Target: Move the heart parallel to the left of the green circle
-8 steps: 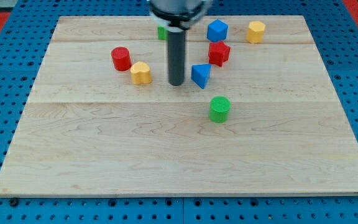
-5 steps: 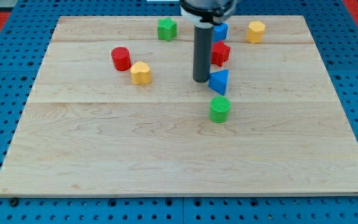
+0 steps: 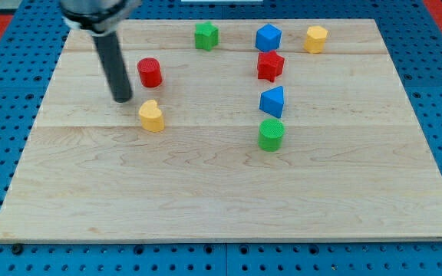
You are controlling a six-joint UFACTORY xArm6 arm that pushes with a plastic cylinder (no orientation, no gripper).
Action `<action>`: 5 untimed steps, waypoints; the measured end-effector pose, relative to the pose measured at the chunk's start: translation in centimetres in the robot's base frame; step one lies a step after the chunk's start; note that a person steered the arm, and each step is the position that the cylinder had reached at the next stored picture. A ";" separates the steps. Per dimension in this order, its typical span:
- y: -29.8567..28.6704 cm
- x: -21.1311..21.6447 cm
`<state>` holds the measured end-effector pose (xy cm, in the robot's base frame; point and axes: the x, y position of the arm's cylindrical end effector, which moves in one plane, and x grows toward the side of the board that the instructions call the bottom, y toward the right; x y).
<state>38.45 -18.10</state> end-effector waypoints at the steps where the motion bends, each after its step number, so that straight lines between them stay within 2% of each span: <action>1: 3.6 2.4; 2: 8.2 3.1; 3: 11.4 5.6; 4: 13.3 5.7; 5: 8.4 1.3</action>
<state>39.76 -9.68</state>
